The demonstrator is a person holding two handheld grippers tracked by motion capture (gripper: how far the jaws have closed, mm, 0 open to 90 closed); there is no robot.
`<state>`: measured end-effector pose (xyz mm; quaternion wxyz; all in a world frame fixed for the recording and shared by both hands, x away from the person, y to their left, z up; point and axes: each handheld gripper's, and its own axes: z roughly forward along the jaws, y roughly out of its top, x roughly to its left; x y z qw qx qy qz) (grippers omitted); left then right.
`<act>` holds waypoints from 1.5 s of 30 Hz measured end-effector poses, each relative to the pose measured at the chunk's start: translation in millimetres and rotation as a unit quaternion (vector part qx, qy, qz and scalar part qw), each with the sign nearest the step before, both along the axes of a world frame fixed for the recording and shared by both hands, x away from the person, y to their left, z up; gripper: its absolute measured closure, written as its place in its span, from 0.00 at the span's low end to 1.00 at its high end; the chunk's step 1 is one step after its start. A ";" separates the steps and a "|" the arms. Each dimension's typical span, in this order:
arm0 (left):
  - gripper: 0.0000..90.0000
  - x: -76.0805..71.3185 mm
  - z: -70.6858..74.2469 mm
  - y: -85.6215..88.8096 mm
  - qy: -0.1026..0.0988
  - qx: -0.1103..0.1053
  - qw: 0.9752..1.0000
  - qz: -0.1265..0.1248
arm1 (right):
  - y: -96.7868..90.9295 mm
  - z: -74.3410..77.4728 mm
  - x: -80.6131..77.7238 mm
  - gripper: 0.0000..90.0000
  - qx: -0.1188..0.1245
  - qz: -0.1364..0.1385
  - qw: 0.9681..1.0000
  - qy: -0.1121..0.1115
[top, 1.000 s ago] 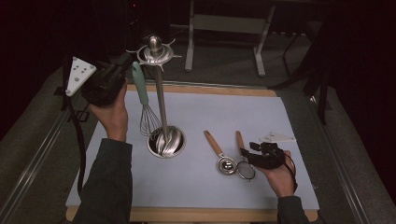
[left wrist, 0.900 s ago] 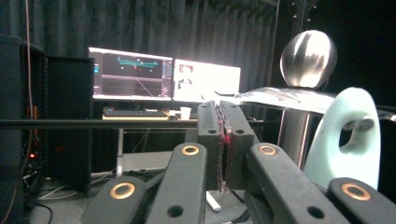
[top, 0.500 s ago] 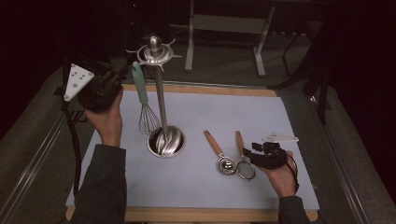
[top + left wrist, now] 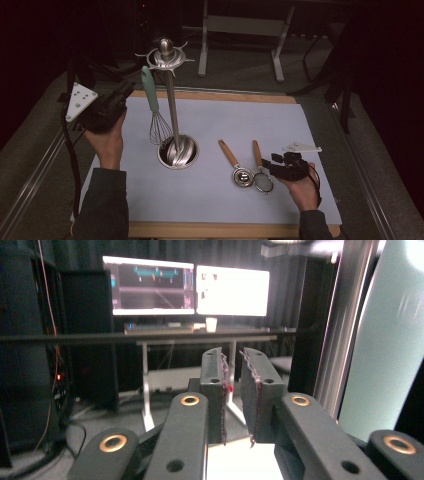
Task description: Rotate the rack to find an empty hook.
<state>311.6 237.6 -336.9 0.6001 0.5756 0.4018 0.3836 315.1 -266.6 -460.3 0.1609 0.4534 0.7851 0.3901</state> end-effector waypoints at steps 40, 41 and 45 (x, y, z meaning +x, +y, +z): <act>0.77 -35.9 -182.0 -14.1 0.208 0.089 0.973 -0.052 | 13.2 -50.1 55.8 0.73 -0.012 -0.022 0.981 0.193; 0.77 -36.0 -182.1 -13.9 0.208 0.089 0.973 -0.052 | 14.0 -49.9 56.2 0.73 -0.016 -0.022 0.981 0.191; 0.77 -36.4 -182.2 -12.7 0.208 0.087 0.973 -0.051 | 16.5 -46.3 57.6 0.76 -0.048 -0.028 0.982 0.179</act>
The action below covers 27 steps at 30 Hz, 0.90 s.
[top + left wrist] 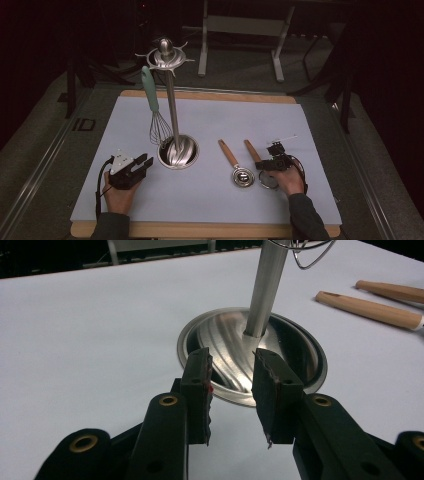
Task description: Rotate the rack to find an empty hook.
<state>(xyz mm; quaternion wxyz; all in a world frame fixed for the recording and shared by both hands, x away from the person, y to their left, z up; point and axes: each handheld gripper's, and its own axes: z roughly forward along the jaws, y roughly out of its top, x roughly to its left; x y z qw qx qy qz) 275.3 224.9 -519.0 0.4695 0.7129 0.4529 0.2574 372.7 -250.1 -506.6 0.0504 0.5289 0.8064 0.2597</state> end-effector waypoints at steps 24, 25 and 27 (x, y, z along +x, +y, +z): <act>0.75 -0.1 0.0 -1.7 0.001 0.002 1.000 -0.004 | 12.8 10.8 22.2 0.75 0.026 0.038 0.997 0.063; 0.75 -0.1 -0.1 -2.0 0.001 0.000 1.000 -0.003 | 13.7 9.7 24.0 0.75 0.027 0.039 0.997 0.067; 0.75 -0.1 -0.1 -1.8 0.001 0.001 1.000 -0.004 | 14.3 8.7 25.5 0.75 0.027 0.039 0.996 0.071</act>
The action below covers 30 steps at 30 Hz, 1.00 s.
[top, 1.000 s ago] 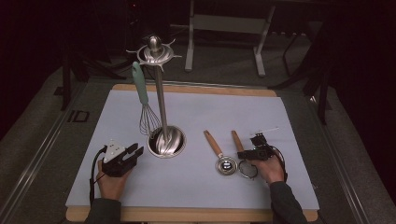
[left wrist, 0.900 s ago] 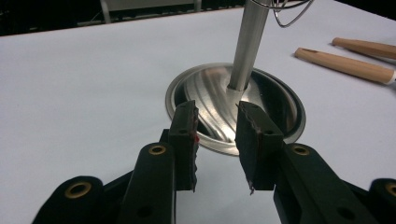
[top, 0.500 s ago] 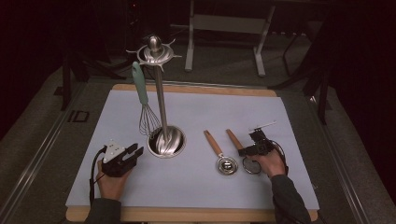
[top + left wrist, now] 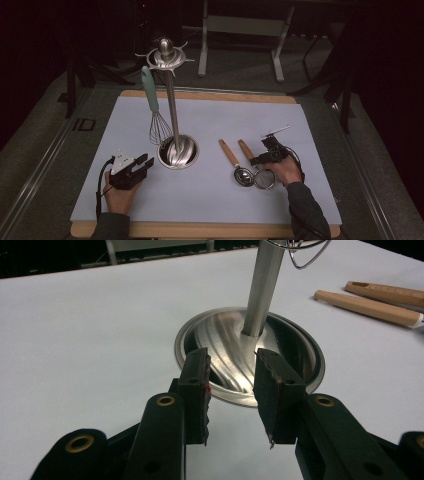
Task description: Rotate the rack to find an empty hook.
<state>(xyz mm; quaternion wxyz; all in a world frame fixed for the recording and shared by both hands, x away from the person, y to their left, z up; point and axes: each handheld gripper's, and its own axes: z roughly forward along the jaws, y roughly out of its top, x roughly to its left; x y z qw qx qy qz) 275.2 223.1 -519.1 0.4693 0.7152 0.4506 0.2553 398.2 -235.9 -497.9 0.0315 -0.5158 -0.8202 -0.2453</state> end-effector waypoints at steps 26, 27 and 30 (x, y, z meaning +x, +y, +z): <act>0.71 8.1 -13.0 10.0 0.034 -0.015 0.999 0.015 | 16.4 16.8 3.3 0.79 0.016 0.035 0.998 -0.055; 0.71 8.2 -13.6 9.2 0.036 -0.015 0.999 0.014 | 16.8 18.6 2.9 0.79 0.017 0.039 0.997 -0.064; 0.71 8.7 -14.8 7.4 0.039 -0.011 0.999 0.013 | 16.6 22.6 1.8 0.79 0.036 0.049 0.995 -0.081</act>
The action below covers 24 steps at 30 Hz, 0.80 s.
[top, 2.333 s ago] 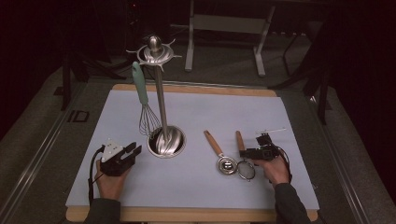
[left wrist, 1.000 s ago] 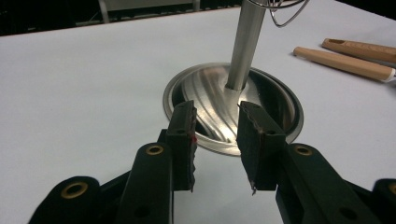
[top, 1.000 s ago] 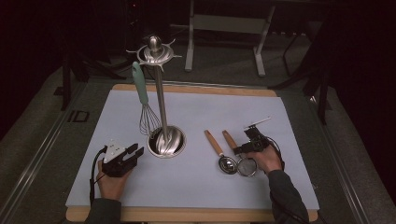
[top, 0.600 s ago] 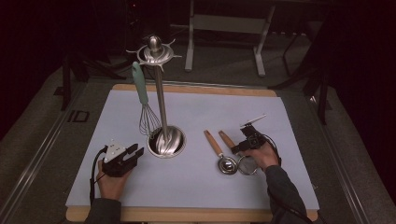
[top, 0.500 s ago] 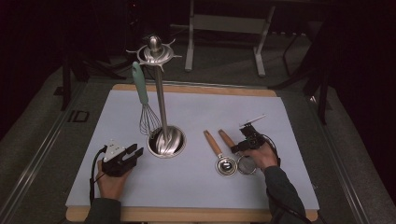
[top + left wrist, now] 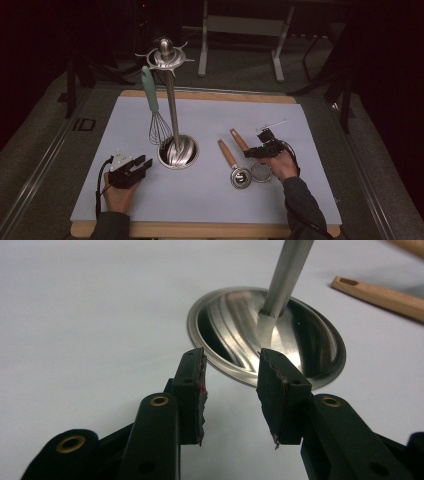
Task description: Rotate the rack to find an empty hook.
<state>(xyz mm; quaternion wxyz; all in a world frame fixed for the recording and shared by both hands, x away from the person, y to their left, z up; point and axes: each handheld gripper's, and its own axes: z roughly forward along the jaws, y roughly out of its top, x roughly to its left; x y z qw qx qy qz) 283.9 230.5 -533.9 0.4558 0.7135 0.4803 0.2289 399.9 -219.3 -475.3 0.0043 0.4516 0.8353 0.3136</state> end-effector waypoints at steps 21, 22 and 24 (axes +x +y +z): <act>0.67 -2.3 -4.6 -10.0 -0.003 0.032 0.999 0.004 | 14.8 42.8 -6.4 0.79 0.074 0.059 0.989 -0.115; 0.67 -2.4 -4.7 -9.7 -0.003 0.030 1.000 0.006 | 16.0 44.2 -6.6 0.79 0.075 0.060 0.988 -0.118; 0.67 -2.4 -4.7 -9.6 -0.003 0.029 1.000 0.006 | 17.2 45.7 -6.8 0.79 0.076 0.062 0.988 -0.121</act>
